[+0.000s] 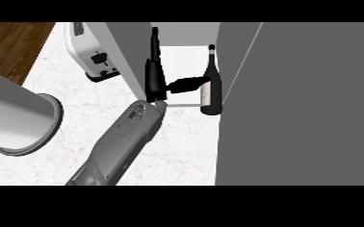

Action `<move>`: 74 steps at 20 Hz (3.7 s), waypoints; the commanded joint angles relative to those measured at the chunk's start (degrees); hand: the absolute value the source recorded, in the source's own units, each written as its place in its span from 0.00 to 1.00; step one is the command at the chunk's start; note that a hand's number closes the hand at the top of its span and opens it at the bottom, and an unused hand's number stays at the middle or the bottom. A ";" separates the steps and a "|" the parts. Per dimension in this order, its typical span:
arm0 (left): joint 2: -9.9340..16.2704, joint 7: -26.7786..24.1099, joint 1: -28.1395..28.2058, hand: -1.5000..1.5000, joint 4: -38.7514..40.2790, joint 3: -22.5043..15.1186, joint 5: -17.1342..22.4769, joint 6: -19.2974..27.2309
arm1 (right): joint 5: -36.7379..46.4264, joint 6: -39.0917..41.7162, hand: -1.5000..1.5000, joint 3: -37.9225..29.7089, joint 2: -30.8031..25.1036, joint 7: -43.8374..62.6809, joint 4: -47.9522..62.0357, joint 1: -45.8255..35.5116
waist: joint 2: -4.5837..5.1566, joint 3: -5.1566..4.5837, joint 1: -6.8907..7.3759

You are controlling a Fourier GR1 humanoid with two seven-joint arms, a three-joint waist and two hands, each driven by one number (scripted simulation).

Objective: Pick up the wine, place it into the cabinet and close the cabinet

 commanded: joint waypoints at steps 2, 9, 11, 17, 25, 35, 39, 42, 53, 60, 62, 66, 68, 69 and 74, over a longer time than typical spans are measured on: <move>0.97 5.30 4.88 0.00 -11.27 -4.37 -1.82 -0.97 | 0.97 -4.19 0.00 0.96 0.34 4.79 -10.05 1.29 | -0.43 0.04 1.37; 3.03 7.00 15.71 0.00 -28.67 -7.62 -2.49 -0.73 | 1.08 -2.14 0.00 -0.41 -2.10 1.80 -8.47 3.41 | -0.39 0.07 1.25; 5.19 9.07 19.91 0.00 -32.88 -9.86 -2.66 -2.54 | 4.37 -4.06 0.00 1.69 -1.16 2.51 -9.17 3.55 | -0.44 0.04 1.34; 11.87 9.81 30.58 0.00 -45.03 -13.05 -4.16 -5.56 | 4.06 -4.65 0.00 -0.13 -2.62 3.45 -8.49 0.67 | -0.20 0.03 1.42; 22.13 9.97 42.16 0.00 -60.30 -8.29 -0.50 -13.44 | -0.91 -3.34 0.00 -3.61 -5.14 5.19 -8.75 0.46 | -0.04 0.03 1.16; 29.05 3.45 50.46 1.00 -62.85 -2.27 7.74 -28.84 | 5.01 8.13 1.00 -1.12 -14.40 2.55 -9.70 3.36 | -0.20 -0.02 0.82; 33.28 2.09 55.64 1.00 -65.16 4.14 11.91 -35.45 | 3.98 6.24 1.00 0.22 -11.41 2.34 -8.58 3.68 | -0.06 0.01 1.09; 33.10 3.37 53.18 1.00 -63.37 6.57 12.87 -37.04 | 0.44 8.82 1.00 -1.58 -13.24 1.06 -10.02 4.24 | -0.04 0.03 0.70; 35.29 2.47 57.10 1.00 -63.84 12.02 15.39 -43.62 | -6.60 5.90 1.00 10.21 -11.81 12.91 -9.35 -8.07 | 0.18 -0.03 1.73; 34.31 1.27 58.76 1.00 -61.79 14.03 15.63 -47.12 | -2.11 -1.61 1.00 18.75 -1.85 20.25 -4.87 -23.76 | 0.19 -0.06 2.02; 35.48 2.66 60.48 1.00 -64.55 15.73 17.15 -47.75 | 3.18 -3.98 1.00 23.13 2.66 21.62 0.04 -28.85 | 0.09 -0.05 2.37; 34.61 -1.19 61.77 1.00 -60.41 16.83 15.96 -51.77 | 1.41 -5.47 1.00 21.86 6.80 24.86 6.29 -37.14 | 0.13 -0.05 2.33; 36.67 0.87 61.68 1.00 -60.62 20.29 19.73 -53.77 | 2.13 -9.11 1.00 22.35 8.41 25.52 8.11 -41.18 | 0.09 -0.04 2.30; 34.83 -1.92 62.87 1.00 -59.31 18.87 17.42 -54.26 | -0.13 -12.19 1.00 23.15 8.49 29.60 5.94 -43.88 | 0.03 -0.08 2.24; 35.45 2.25 62.05 1.00 -61.04 21.22 18.10 -54.88 | -0.93 -25.30 1.00 24.40 8.71 27.76 15.43 -59.19 | 0.06 -0.02 1.96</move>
